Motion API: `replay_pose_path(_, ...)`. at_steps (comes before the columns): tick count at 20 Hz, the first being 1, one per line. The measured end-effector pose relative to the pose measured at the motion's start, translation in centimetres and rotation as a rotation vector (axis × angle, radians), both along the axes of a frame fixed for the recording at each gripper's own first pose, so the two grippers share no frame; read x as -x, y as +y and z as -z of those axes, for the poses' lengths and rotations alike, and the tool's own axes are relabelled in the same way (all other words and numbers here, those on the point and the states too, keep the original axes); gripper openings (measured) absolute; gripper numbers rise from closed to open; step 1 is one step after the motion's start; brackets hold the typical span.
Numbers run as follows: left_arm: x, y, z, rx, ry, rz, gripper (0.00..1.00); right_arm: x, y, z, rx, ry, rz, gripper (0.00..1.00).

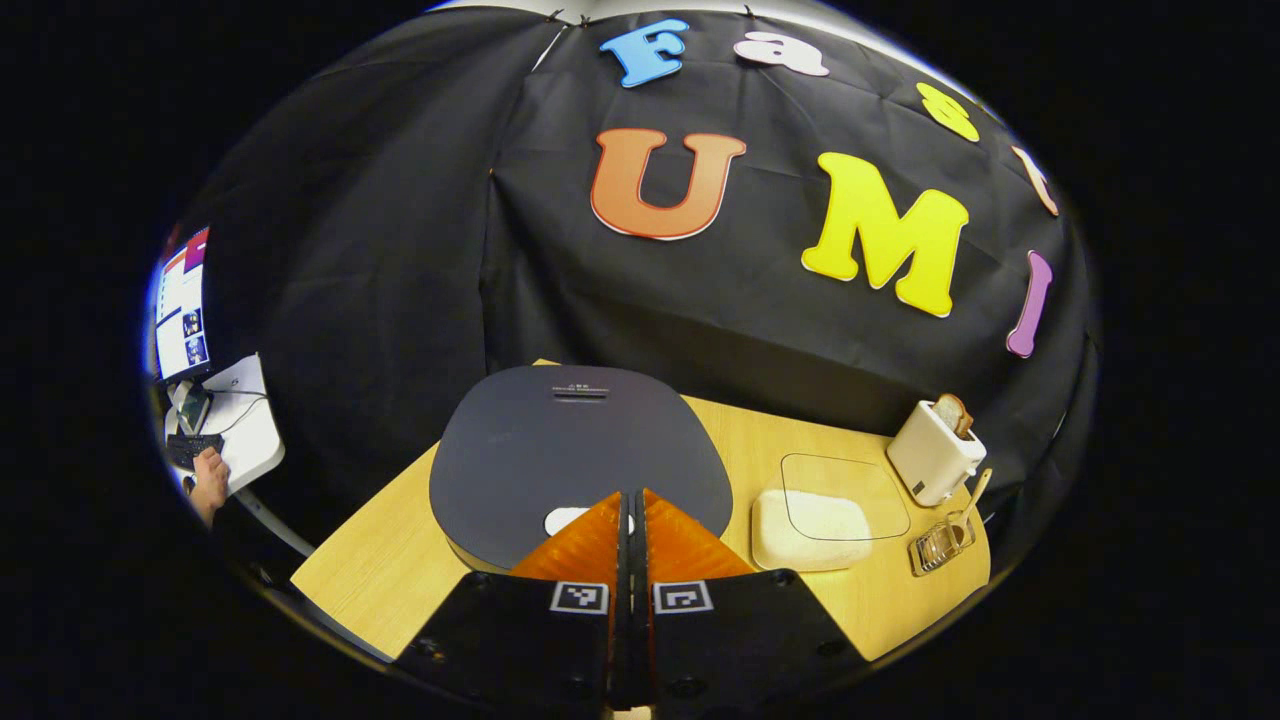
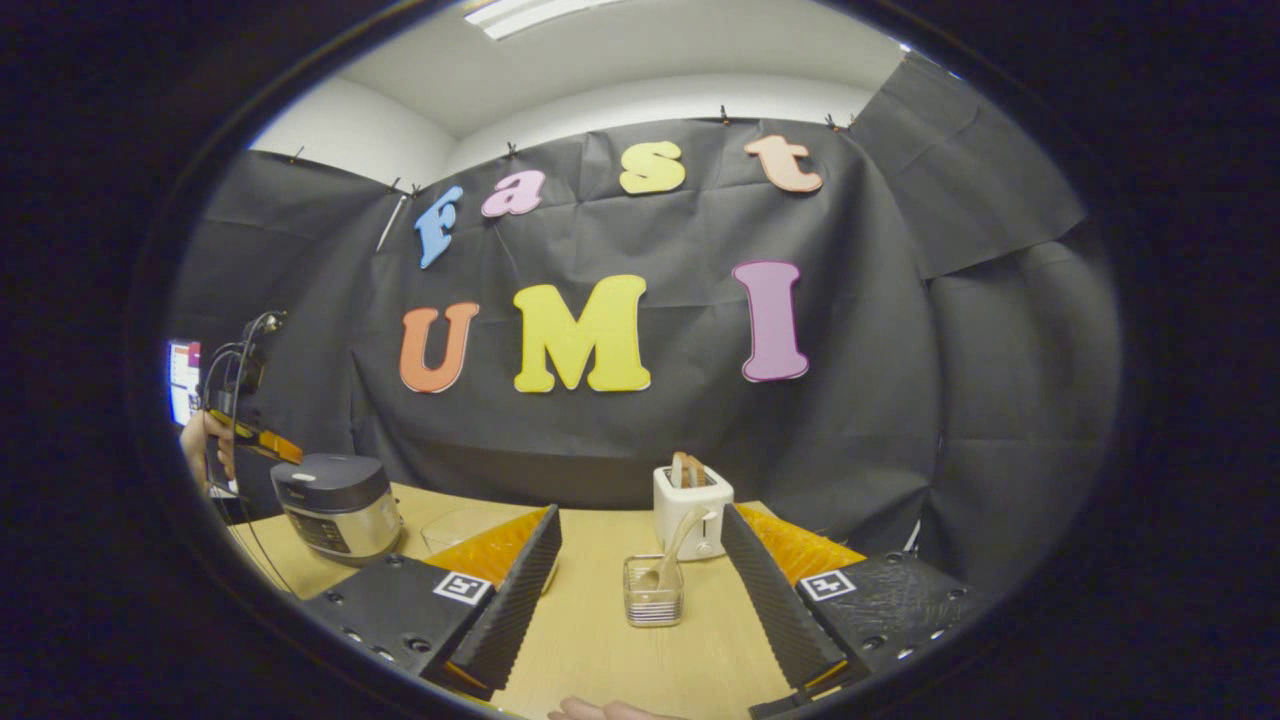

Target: Close the left gripper, press the button to open the rice cooker; take a wooden spoon from the chopstick holder with the right hand, scoop a spoonful of rice and pour it into the rice cooker, then put the wooden spoon back into the chopstick holder.

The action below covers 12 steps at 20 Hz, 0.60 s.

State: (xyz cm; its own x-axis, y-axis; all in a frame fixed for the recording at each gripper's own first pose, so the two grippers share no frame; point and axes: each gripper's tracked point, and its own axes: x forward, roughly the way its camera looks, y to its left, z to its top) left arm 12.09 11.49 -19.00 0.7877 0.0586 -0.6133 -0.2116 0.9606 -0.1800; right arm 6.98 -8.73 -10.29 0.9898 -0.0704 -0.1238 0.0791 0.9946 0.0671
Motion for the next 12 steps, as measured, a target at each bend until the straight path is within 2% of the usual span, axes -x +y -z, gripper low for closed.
replay_pose_path(2,-0.2,0.1,1.1,0.007,0.028,-0.007,0.02,-0.4,0.2,0.5,-0.002,0.005,-0.012,0.92)
replay_pose_path(3,-0.2,0.2,1.5,0.006,0.038,-0.012,0.03,-0.6,0.3,0.8,0.003,0.008,-0.018,0.99)
replay_pose_path(4,-0.2,0.3,1.9,0.007,0.049,-0.014,0.02,-0.7,0.6,1.0,0.009,0.010,-0.025,0.92)
replay_pose_path(5,-0.4,0.4,1.4,0.001,0.032,-0.012,0.02,-0.9,0.6,1.3,0.015,0.013,-0.029,0.96)
replay_pose_path(6,-0.4,0.4,1.9,0.009,0.048,-0.015,0.03,-1.1,0.8,1.6,0.019,0.013,-0.034,0.92)
replay_pose_path(8,-0.7,0.4,2.2,0.005,0.049,-0.018,0.03,-1.3,1.0,2.3,0.019,0.022,-0.044,0.95)
replay_pose_path(9,-0.9,0.5,2.1,-0.002,0.049,-0.012,0.03,-1.3,1.2,2.6,0.016,0.029,-0.051,0.92)
replay_pose_path(11,-0.6,0.5,2.2,-0.009,0.049,-0.005,0.03,-1.5,1.3,3.0,0.006,0.035,-0.059,0.96)
replay_pose_path(12,-0.6,0.6,2.4,-0.014,0.046,-0.010,0.03,-1.5,1.3,3.2,-0.001,0.035,-0.060,0.93)
